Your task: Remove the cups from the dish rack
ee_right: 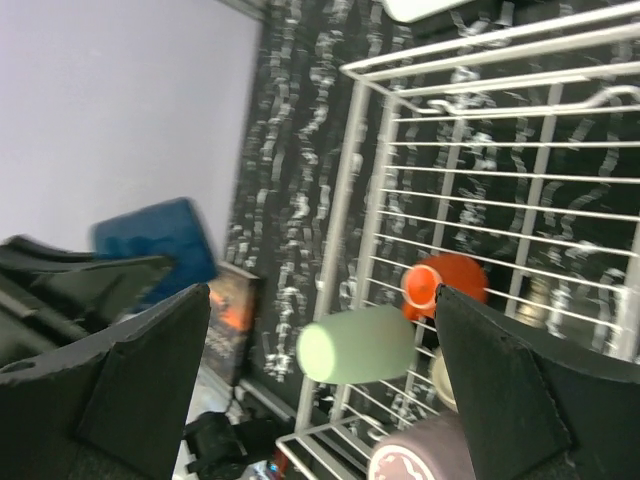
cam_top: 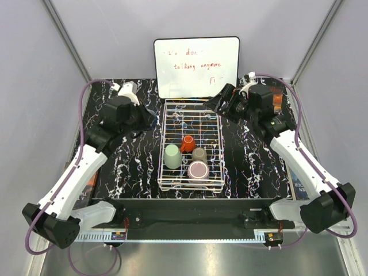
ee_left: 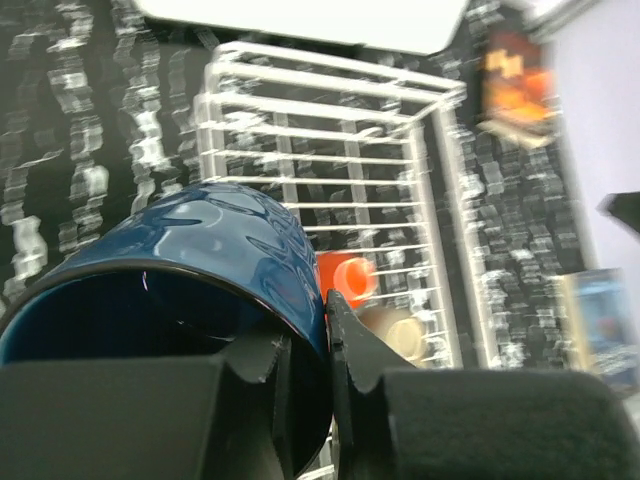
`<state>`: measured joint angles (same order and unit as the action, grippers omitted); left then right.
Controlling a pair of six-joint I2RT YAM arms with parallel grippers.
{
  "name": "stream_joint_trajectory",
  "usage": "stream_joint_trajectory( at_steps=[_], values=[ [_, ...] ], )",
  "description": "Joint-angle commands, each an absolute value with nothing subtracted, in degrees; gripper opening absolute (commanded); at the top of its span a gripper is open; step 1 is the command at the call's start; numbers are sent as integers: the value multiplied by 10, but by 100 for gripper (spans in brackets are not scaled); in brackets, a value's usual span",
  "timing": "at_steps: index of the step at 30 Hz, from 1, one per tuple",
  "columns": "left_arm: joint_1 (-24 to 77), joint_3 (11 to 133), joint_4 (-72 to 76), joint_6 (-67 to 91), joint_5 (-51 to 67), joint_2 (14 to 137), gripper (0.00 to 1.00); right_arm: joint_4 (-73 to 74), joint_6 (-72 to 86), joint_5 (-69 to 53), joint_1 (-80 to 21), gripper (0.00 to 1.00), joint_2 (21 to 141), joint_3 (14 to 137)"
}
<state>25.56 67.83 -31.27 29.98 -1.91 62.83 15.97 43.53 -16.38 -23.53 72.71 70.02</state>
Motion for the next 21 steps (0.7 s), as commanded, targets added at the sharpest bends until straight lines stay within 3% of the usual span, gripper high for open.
stream_joint_trajectory(
  at_steps=[1,6,14,21],
  values=[
    [237,779,-382,230,-146,657,0,247,380,-93,-237,100,736,751],
    [183,842,-498,226,-257,776,0,357,355,-16,-237,100,777,801],
    [64,889,-502,259,-186,926,0,436,338,60,-239,100,817,827],
    [40,1002,-499,251,-159,1060,0,486,309,120,-261,100,845,848]
  ],
)
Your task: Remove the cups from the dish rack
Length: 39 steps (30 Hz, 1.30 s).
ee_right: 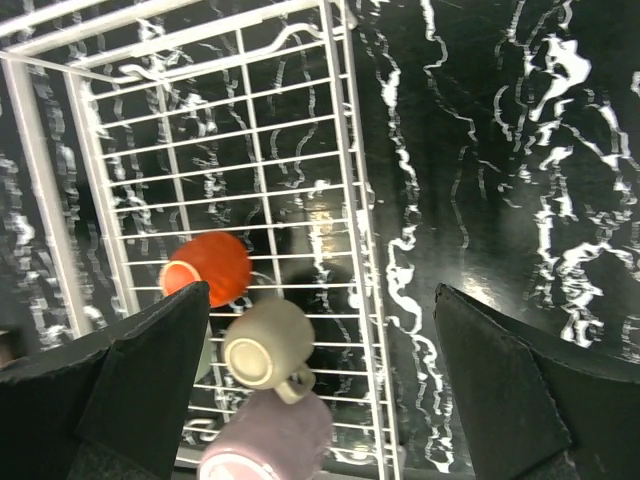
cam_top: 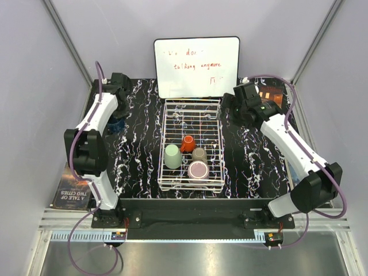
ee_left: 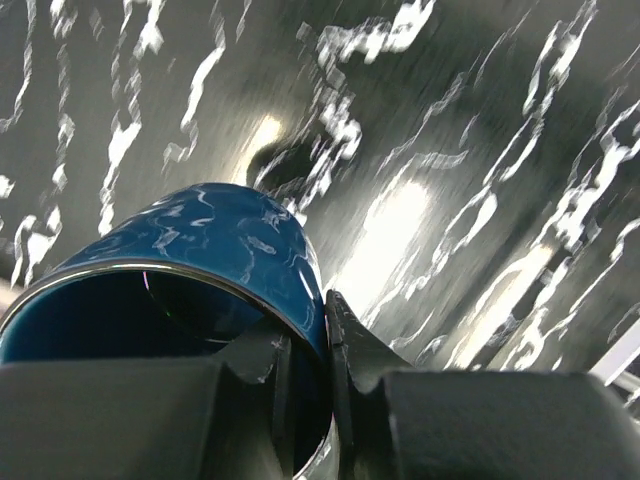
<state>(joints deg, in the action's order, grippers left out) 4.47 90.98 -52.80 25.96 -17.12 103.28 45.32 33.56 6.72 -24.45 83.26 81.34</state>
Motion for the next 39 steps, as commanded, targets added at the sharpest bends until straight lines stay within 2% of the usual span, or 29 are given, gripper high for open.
stream_joint_trajectory(
  at_steps=[1,10,15,29,32,33,37,39],
  values=[
    [35,1016,-500,251,-156,1084,0,487,309,120,-262,100,848,846],
    [2,1071,-457,255,-116,1177,0,444,291,52,-265,100,850,813],
    [1,1119,-458,252,-102,1238,0,440,291,33,-265,100,873,834],
    [1,1122,-465,277,-118,1281,1,429,301,12,-265,100,883,803],
    [0,1107,-464,286,-119,1267,16,424,303,13,-265,100,875,787],
    [1,1102,-465,288,-120,1261,28,423,305,13,-264,100,875,785],
    [1,1091,-464,289,-132,1233,53,417,306,15,-265,100,864,779],
    [2,1084,-465,289,-138,1210,56,412,306,14,-265,100,860,773]
  ],
)
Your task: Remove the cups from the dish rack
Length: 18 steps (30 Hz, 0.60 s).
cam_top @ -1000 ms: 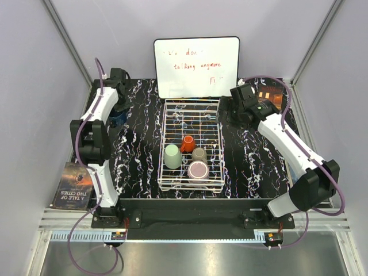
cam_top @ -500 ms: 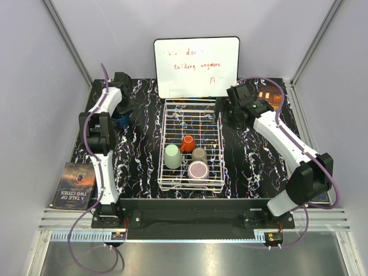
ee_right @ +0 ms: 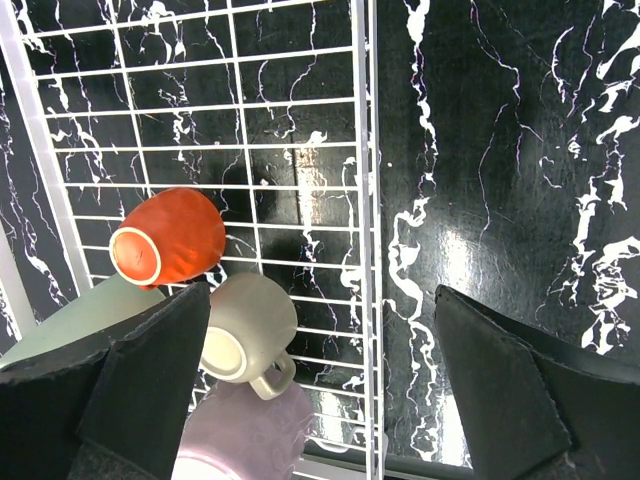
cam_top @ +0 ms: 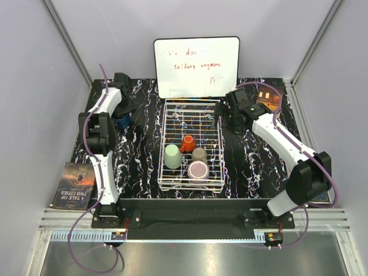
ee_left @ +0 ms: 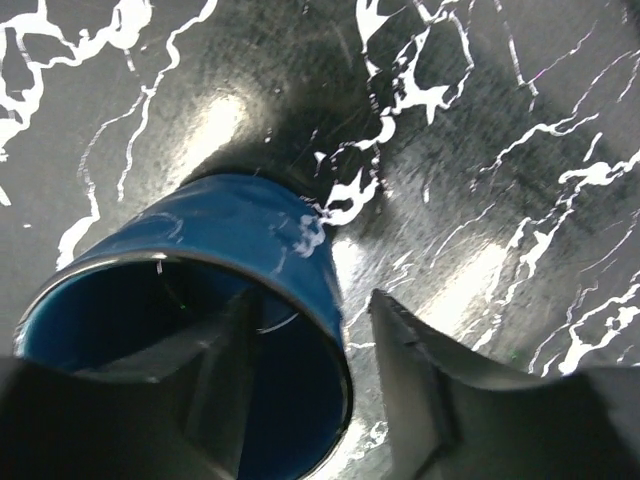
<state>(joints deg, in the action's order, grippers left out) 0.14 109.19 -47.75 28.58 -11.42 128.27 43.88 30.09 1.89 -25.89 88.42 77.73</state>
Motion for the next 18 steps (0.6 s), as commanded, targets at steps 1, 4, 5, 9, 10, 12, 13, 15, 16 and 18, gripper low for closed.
stream_joint_trajectory(
  at_steps=[1,4,5,9,10,12,13,15,16,18],
  values=[
    [1,1082,-467,292,-146,1202,60,410,308,11,-265,100,860,771],
    [4,1077,-469,300,-166,1162,67,404,314,4,-267,100,858,762],
    [4,1077,-472,301,-172,1151,72,402,312,4,-270,100,854,758],
    [25,1078,-481,310,-200,1072,99,397,275,34,-313,100,843,764],
    [32,1077,-481,309,-217,1058,99,406,258,61,-330,100,842,768],
    [58,1071,-483,305,-226,1017,99,414,244,87,-374,100,841,780],
    [68,1058,-483,306,-229,1002,99,414,242,104,-386,100,833,775],
    [104,1039,-483,305,-234,976,99,402,247,110,-407,100,819,761],
    [119,1026,-483,305,-244,945,99,401,262,99,-410,100,809,757],
    [168,984,-483,301,-263,914,99,419,270,82,-411,100,808,762]
  ],
)
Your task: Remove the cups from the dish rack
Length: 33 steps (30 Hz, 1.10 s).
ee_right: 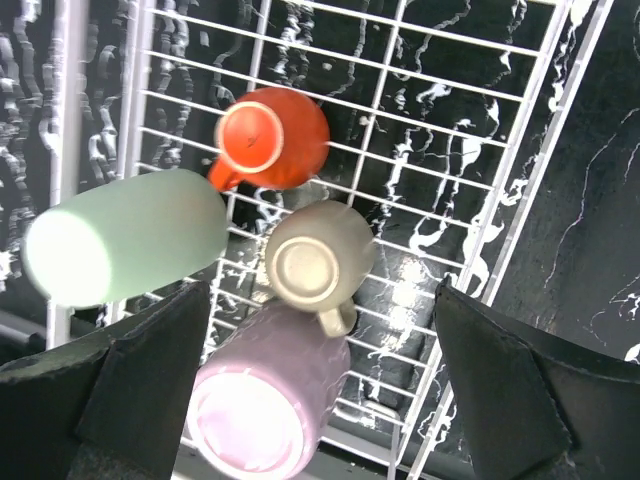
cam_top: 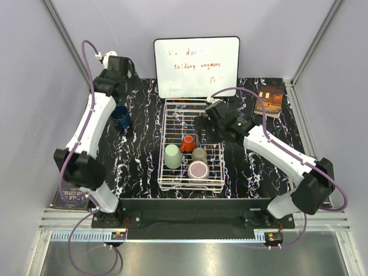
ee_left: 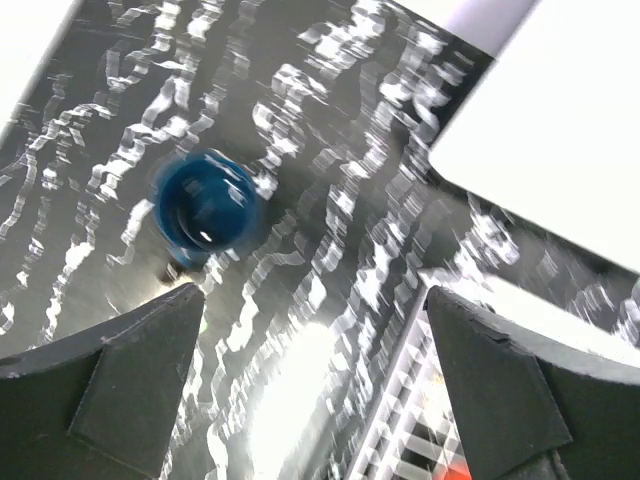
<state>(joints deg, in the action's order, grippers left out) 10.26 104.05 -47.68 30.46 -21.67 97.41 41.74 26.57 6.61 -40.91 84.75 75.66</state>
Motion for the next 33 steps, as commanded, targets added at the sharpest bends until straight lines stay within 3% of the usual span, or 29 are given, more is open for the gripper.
stream_joint_trajectory(
  at_steps=[1,7,19,33],
  values=[
    [184,968,-483,300,-278,885,99,445,280,83,-414,100,811,770],
    [287,827,-485,331,-305,770,99,475,301,106,-478,100,778,748],
    [314,689,-500,352,-296,628,99,522,434,184,-661,100,804,726],
    [324,640,-502,349,-281,596,99,521,480,279,-670,100,888,749]
  ],
)
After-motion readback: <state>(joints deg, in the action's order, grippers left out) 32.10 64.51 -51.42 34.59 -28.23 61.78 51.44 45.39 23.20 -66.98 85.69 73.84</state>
